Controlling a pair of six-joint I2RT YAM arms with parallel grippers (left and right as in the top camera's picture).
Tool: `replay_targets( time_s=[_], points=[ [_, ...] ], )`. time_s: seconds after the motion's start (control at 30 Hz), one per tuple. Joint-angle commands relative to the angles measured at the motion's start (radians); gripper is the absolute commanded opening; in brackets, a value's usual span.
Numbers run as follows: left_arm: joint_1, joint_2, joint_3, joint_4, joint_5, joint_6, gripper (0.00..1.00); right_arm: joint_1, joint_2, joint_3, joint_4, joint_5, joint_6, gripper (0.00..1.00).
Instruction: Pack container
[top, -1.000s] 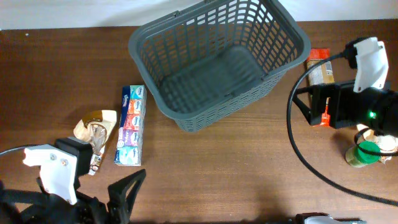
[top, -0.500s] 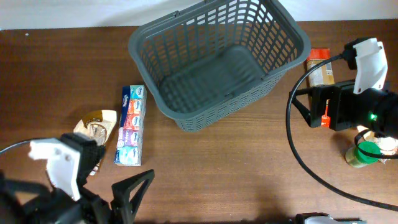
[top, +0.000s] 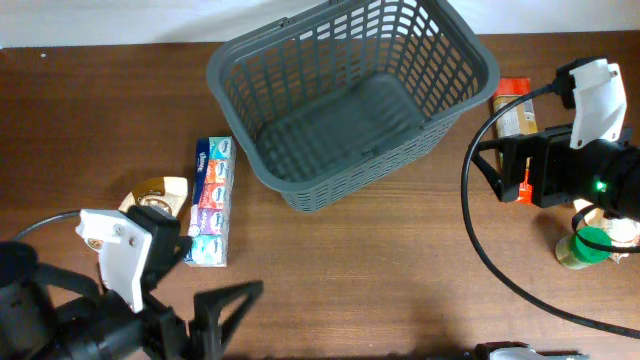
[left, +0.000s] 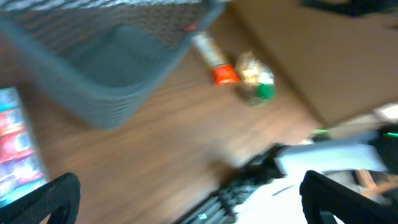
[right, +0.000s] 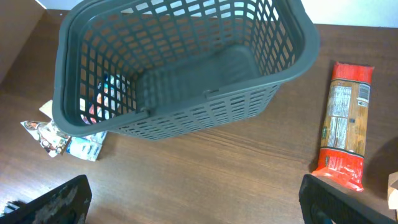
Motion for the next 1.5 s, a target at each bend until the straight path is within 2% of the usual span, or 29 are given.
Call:
replay_targets(
  time_s=[0.0,0.07,0.17,0.43,0.57,0.63,0.9,1.0,1.2,1.27,1.33,1.47],
  points=[
    [-0.047,0.047,0.01,-0.003,-0.317,-0.063,1.0,0.006,-0.007,0.011,-0.006,0.014,-0.006,0.99],
    [-0.076,0.1,0.035,0.016,-0.374,-0.061,1.0,0.006,-0.004,0.011,-0.019,0.013,-0.006,0.99],
    [-0.107,0.171,0.104,0.064,-0.377,-0.046,0.99,0.006,0.001,0.01,-0.026,0.012,-0.006,0.99],
    [-0.167,0.373,0.422,0.275,-0.377,0.021,1.0,0.006,0.002,0.01,-0.026,0.008,-0.006,0.99],
    [-0.256,0.451,0.546,0.334,-0.39,0.066,1.0,0.006,0.002,0.01,-0.026,0.0,-0.006,0.99],
    [-0.344,0.488,0.589,0.328,-0.487,0.067,1.0,0.006,0.002,0.01,-0.026,0.0,-0.006,0.99],
    [-0.875,0.666,0.604,0.247,-1.154,0.108,1.0,0.006,0.011,0.01,-0.026,0.001,-0.007,0.99],
    [-1.002,0.708,0.604,0.231,-1.29,0.082,1.0,0.006,0.019,0.01,-0.026,0.002,-0.008,0.99],
    [-1.116,0.714,0.605,0.177,-1.292,-0.044,1.0,0.006,0.072,0.011,0.057,0.003,-0.011,0.99],
    [-1.131,0.708,0.605,0.101,-1.292,-0.11,1.0,0.006,0.1,0.011,0.118,0.014,-0.011,0.99],
    [-1.132,0.7,0.604,-0.004,-1.291,-0.226,1.0,0.006,0.13,0.011,0.177,0.044,-0.015,0.99],
    [-1.13,0.674,0.588,-0.005,-1.133,-0.227,1.0,0.006,0.18,0.011,0.257,0.066,-0.015,0.99]
  ],
)
